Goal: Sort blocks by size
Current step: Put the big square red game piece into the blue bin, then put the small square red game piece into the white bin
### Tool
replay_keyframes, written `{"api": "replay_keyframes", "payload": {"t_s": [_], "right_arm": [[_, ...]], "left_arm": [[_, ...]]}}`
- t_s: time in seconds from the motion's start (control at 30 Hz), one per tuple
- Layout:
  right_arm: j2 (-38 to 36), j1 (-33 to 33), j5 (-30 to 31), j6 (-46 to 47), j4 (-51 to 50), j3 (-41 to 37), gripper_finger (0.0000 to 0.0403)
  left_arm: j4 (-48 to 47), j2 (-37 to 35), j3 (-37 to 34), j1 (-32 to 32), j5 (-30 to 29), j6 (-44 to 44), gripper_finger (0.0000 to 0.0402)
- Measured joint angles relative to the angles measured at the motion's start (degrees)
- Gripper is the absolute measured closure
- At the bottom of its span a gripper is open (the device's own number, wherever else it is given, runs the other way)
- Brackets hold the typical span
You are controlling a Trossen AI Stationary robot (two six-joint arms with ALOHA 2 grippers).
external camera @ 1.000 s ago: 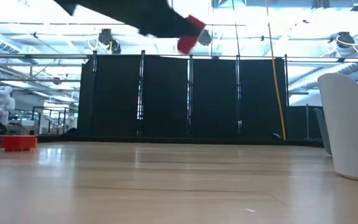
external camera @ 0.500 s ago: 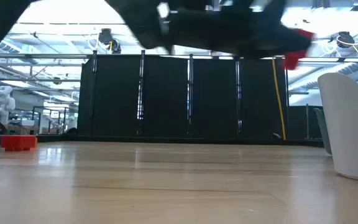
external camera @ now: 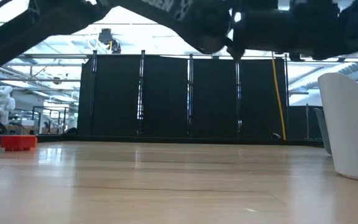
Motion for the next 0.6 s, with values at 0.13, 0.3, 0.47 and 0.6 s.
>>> {"api": "replay_keyframes", "payload": {"t_s": [0.13,0.3,0.47,0.6], "right_arm": [[0.00,0.00,-0.02,-0.09,-0.07,-0.01,0.0232],[0.00,0.00,-0.04,0.04,-0.02,0.00,0.0232],[0.00,0.00,-0.03,0.07,0.04,0.00,0.0232],[0.00,0.00,-0.06,0.17,0.24,0.00,0.0232]], "left_arm": [[-0.09,2.68,2.43,1.07,-0.37,0.02,0.0267],[-1.69,3.10,2.47,2.67,-0.52,-2.39,0.0230],[-2.29,3.04,2.53,3.29,-0.74,-5.89,0.0179],[-3.85,2.51,2.55,2.88,-0.77,-5.40,0.0162]]}}
